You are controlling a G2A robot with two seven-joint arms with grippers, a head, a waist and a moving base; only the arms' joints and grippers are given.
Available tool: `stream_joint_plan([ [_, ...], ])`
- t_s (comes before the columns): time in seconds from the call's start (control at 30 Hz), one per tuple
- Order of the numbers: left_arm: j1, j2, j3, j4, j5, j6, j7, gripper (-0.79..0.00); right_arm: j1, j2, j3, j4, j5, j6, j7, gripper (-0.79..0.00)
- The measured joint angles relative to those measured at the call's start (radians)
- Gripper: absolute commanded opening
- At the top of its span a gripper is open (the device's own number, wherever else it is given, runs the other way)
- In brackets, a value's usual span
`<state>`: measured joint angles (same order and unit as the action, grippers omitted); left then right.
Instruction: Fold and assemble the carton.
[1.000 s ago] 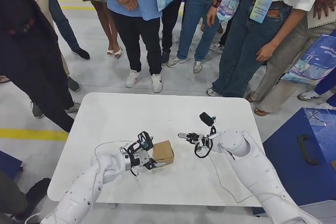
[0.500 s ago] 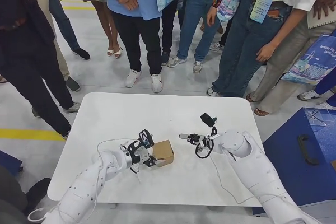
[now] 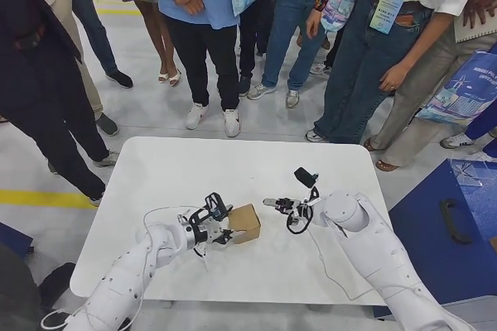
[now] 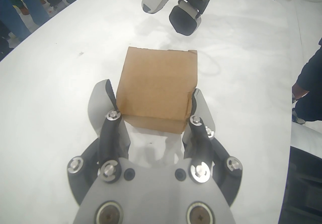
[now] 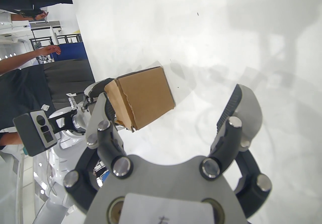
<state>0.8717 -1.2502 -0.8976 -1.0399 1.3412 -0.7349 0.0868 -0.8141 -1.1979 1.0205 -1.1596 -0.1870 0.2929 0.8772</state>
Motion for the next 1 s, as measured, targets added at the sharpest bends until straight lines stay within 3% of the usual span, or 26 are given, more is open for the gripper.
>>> stream_joint_plan([
  [0.2,0.015,0.009,-0.033,-0.039,-0.053,-0.03,-0.053,-0.785,0.014,-0.001,0.02,0.005,0.025,-0.004,-0.012,0.0],
  [0.3,0.018,0.013,-0.069,-0.063,-0.218,-0.107,-0.176,-0.785,0.014,0.002,0.06,0.001,0.072,-0.018,-0.036,0.0],
  [0.43,0.02,0.017,-0.102,-0.114,-0.594,-0.119,-0.472,-0.785,-0.01,0.013,0.124,-0.032,0.122,-0.065,-0.062,0.0],
  [0.5,0.013,0.02,-0.104,-0.143,-0.802,-0.051,-0.649,-0.785,-0.025,0.018,0.147,-0.051,0.134,-0.076,-0.065,0.0],
  [0.6,-0.014,0.024,-0.117,-0.176,-1.118,0.173,-0.945,-0.785,-0.049,0.024,0.169,-0.077,0.141,-0.075,-0.071,0.0],
  [0.73,-0.079,0.017,-0.103,-0.093,-1.401,0.457,-1.2,-0.785,-0.072,0.027,0.174,-0.09,0.144,-0.067,-0.07,0.0],
  [0.83,-0.13,0.002,-0.067,0.009,-1.414,0.545,-1.258,-0.785,-0.079,0.026,0.167,-0.09,0.147,-0.064,-0.074,0.0],
  [0.93,-0.173,-0.015,-0.028,0.106,-1.395,0.557,-1.231,-0.785,-0.083,0.025,0.164,-0.087,0.151,-0.061,-0.075,0.0],
  [0.97,-0.184,-0.02,-0.017,0.132,-1.389,0.556,-1.217,-0.514,-0.083,0.025,0.163,-0.086,0.151,-0.06,-0.075,0.0],
  [1.0,-0.195,-0.025,-0.008,0.156,-1.383,0.553,-1.204,0.0,-0.083,0.025,0.162,-0.085,0.151,-0.06,-0.075,0.0],
])
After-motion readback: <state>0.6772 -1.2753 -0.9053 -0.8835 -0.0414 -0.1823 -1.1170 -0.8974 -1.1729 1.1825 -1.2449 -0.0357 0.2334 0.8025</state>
